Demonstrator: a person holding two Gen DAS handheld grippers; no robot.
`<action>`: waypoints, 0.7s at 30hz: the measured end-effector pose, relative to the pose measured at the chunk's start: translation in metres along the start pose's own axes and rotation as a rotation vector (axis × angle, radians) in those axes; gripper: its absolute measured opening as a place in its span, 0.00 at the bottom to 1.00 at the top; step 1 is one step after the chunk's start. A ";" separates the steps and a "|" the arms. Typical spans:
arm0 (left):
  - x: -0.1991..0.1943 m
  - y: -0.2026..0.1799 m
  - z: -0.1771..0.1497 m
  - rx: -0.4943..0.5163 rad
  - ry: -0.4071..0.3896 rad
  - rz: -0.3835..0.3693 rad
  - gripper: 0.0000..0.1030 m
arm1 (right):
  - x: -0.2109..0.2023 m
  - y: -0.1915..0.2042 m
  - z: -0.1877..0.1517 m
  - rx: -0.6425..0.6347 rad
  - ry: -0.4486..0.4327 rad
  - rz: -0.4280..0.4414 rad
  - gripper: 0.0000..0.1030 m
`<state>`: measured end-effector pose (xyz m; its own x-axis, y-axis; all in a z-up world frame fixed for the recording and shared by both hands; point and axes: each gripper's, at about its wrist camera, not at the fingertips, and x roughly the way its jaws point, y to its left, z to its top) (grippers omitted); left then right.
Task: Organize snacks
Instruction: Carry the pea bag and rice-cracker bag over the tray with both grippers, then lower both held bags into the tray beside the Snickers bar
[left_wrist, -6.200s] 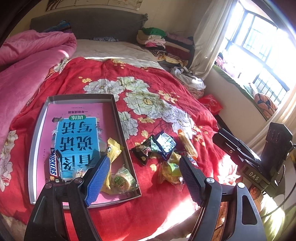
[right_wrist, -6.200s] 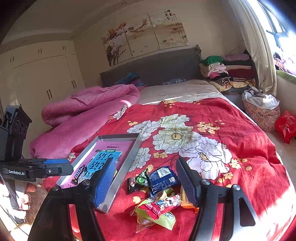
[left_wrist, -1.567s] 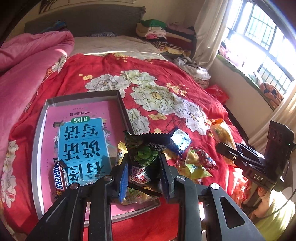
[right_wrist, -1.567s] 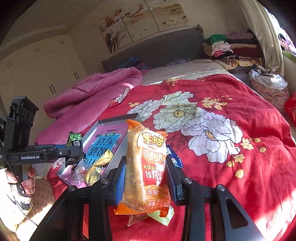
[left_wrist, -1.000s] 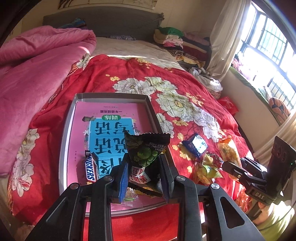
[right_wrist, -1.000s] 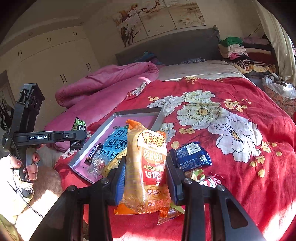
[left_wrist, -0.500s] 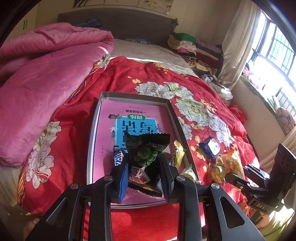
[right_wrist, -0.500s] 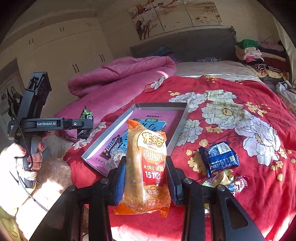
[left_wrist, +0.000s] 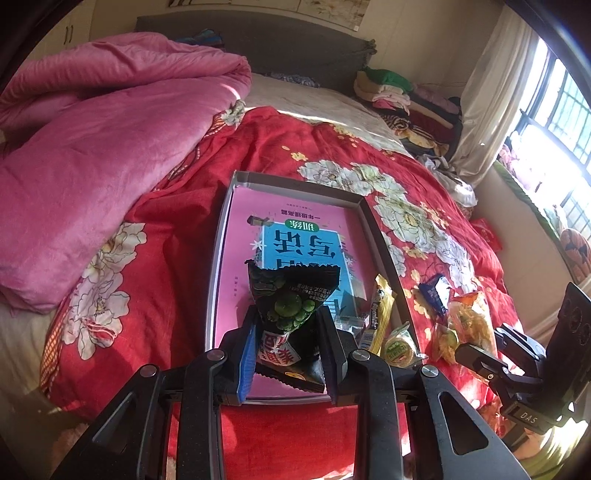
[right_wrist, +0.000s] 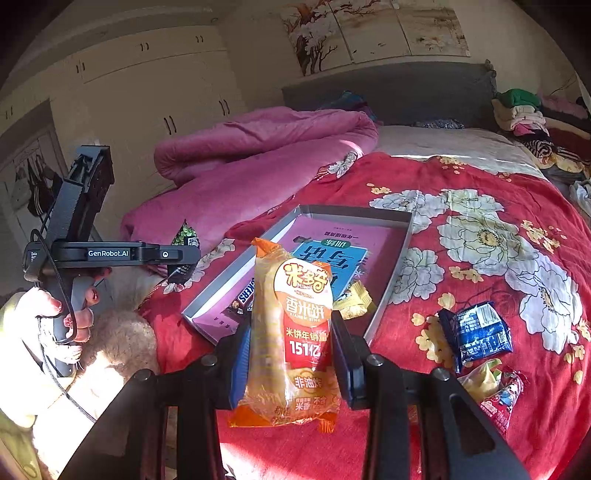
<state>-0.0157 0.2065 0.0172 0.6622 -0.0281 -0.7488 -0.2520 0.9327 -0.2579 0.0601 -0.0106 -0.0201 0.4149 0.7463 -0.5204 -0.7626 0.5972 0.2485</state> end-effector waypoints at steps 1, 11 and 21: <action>0.001 0.001 -0.001 -0.002 0.002 0.000 0.30 | 0.002 0.002 0.001 -0.005 0.001 0.002 0.38; 0.017 0.012 -0.006 -0.024 0.021 0.006 0.30 | 0.019 0.016 0.004 -0.054 0.031 0.017 0.38; 0.040 0.016 -0.014 -0.016 0.068 0.005 0.30 | 0.036 0.025 0.003 -0.097 0.065 0.002 0.38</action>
<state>-0.0035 0.2157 -0.0251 0.6113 -0.0488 -0.7899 -0.2668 0.9269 -0.2638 0.0579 0.0320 -0.0299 0.3831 0.7248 -0.5726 -0.8091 0.5624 0.1705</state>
